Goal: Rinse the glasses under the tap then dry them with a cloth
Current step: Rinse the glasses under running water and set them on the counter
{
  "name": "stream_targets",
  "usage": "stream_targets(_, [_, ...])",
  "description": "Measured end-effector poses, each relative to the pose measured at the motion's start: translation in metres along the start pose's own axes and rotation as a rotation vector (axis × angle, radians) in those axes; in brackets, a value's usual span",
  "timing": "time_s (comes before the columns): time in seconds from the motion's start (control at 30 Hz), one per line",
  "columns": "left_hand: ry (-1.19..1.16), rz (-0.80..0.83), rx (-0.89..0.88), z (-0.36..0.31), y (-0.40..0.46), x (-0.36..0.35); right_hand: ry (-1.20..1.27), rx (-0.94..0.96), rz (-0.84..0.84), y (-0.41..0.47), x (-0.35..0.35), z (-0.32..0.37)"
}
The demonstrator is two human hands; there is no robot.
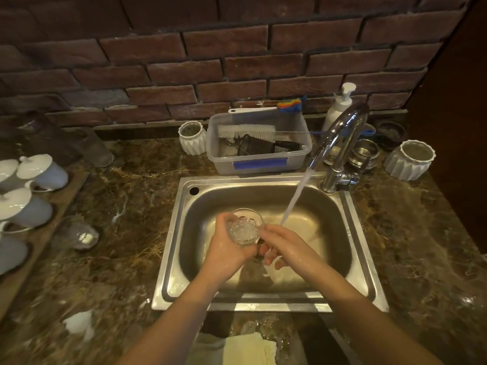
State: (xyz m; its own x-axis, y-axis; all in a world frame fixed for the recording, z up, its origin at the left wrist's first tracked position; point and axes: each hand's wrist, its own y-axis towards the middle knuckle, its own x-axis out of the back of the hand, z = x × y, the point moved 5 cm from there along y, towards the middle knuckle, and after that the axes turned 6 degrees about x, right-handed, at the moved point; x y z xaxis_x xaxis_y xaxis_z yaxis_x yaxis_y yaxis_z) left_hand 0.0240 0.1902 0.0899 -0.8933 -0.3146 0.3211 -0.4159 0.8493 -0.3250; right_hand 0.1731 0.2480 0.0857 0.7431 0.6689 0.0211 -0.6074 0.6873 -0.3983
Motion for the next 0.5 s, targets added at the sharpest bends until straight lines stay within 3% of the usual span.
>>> stream_targets(0.1, [0.272, -0.031, -0.024, -0.003, -0.006, 0.021, -0.126, -0.059, -0.074, 0.005, -0.017, -0.01])
stream_targets(0.23, [1.01, -0.057, -0.206, 0.0, -0.004, 0.044, -0.213, -0.106, -0.135, 0.014, -0.031, -0.023])
stream_targets(0.3, [1.258, -0.009, -0.219, 0.004, 0.0, 0.053, -0.28, -0.115, -0.104, 0.015, -0.041, -0.028])
stream_targets(0.5, [1.588, 0.091, -0.254, 0.013, 0.005, 0.074, -0.797, -0.157, 0.057, 0.009, -0.07, -0.057])
